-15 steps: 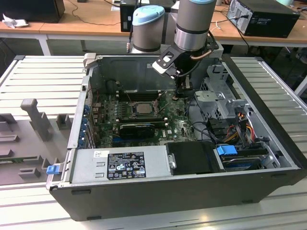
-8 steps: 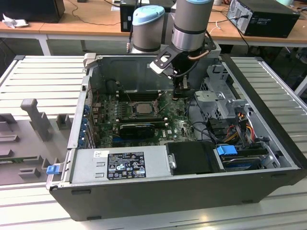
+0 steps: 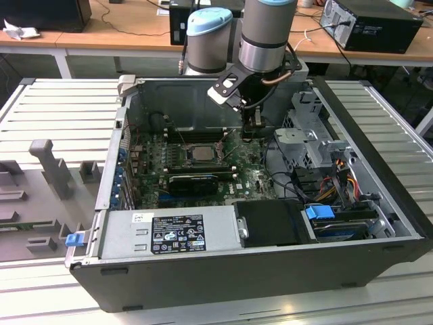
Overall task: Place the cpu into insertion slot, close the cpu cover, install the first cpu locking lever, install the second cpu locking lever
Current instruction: 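Close the cpu cover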
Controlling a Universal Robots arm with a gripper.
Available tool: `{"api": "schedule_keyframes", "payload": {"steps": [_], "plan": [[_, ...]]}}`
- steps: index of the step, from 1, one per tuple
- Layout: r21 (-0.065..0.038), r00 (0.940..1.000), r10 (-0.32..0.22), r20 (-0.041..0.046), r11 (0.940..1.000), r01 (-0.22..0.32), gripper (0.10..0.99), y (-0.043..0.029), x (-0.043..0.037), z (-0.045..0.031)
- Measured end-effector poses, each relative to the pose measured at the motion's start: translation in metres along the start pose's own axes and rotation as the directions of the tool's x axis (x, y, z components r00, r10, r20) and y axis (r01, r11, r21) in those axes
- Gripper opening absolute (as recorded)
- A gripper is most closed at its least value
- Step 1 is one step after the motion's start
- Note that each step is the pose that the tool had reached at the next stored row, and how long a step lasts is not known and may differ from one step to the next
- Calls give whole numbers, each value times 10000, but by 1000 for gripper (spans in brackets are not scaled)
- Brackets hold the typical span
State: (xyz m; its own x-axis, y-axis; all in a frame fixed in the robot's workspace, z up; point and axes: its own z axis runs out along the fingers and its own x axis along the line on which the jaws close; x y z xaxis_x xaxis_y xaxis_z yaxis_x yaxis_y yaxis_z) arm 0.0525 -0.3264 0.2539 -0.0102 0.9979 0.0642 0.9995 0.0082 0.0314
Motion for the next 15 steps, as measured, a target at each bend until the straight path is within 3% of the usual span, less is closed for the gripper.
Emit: {"api": "schedule_keyframes", "payload": {"steps": [15], "plan": [[0, 10000, 0, 0, 10000, 0, 106, -34, 0, -1]]}}
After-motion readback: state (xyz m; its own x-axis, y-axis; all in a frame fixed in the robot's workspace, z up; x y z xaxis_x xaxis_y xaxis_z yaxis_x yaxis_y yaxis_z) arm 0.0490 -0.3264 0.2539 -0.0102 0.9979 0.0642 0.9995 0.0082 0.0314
